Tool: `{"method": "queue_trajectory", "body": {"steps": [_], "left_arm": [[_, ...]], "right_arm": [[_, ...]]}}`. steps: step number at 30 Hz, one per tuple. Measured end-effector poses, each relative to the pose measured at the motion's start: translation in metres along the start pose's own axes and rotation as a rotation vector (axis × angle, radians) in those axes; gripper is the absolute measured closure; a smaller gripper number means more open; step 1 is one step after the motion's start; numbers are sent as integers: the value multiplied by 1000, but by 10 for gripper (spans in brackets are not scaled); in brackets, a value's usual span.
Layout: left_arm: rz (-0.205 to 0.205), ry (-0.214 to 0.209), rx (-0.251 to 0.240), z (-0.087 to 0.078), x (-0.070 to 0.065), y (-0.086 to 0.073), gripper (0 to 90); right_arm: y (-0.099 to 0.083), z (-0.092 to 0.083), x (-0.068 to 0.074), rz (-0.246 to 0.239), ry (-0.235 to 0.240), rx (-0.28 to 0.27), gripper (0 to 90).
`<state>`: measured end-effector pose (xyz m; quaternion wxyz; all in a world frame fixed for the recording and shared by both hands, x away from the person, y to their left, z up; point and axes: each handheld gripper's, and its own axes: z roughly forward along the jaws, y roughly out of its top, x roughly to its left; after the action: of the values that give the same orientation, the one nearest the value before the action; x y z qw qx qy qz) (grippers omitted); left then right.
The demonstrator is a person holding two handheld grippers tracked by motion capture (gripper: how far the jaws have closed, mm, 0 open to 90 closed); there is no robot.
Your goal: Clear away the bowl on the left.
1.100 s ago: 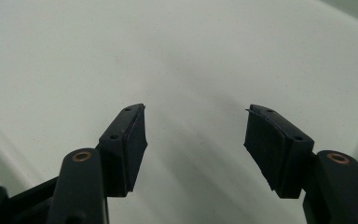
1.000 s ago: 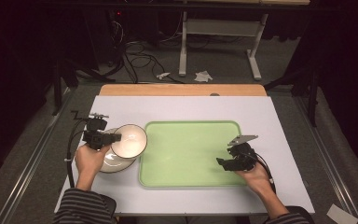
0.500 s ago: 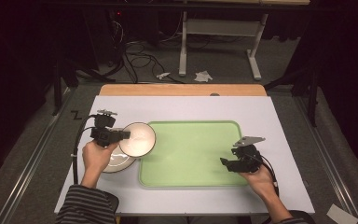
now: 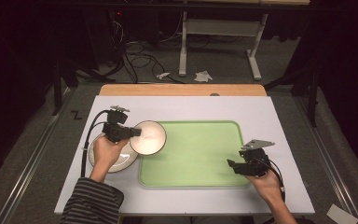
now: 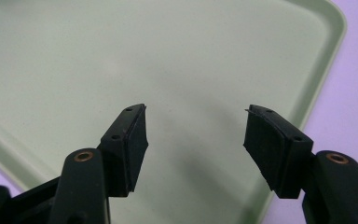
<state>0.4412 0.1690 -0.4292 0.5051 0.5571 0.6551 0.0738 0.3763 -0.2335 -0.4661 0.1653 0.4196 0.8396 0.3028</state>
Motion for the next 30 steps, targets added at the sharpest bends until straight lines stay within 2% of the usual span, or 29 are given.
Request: {"method": "queue_trajectory", "body": {"steps": [13, 22, 27, 30], "left_arm": [[48, -59, 55, 20, -26, -8, 827], [92, -108, 111, 41, -50, -24, 826], [125, -125, 148, 52, -63, -34, 826], [131, -133, 168, 60, -71, -41, 826]], "right_arm": [[-12, -11, -4, 40, -33, -1, 409], [-18, -15, -6, 62, -51, -3, 409], [-21, -20, -10, 76, -66, -12, 409], [-22, -21, -10, 81, -71, -14, 409]]}}
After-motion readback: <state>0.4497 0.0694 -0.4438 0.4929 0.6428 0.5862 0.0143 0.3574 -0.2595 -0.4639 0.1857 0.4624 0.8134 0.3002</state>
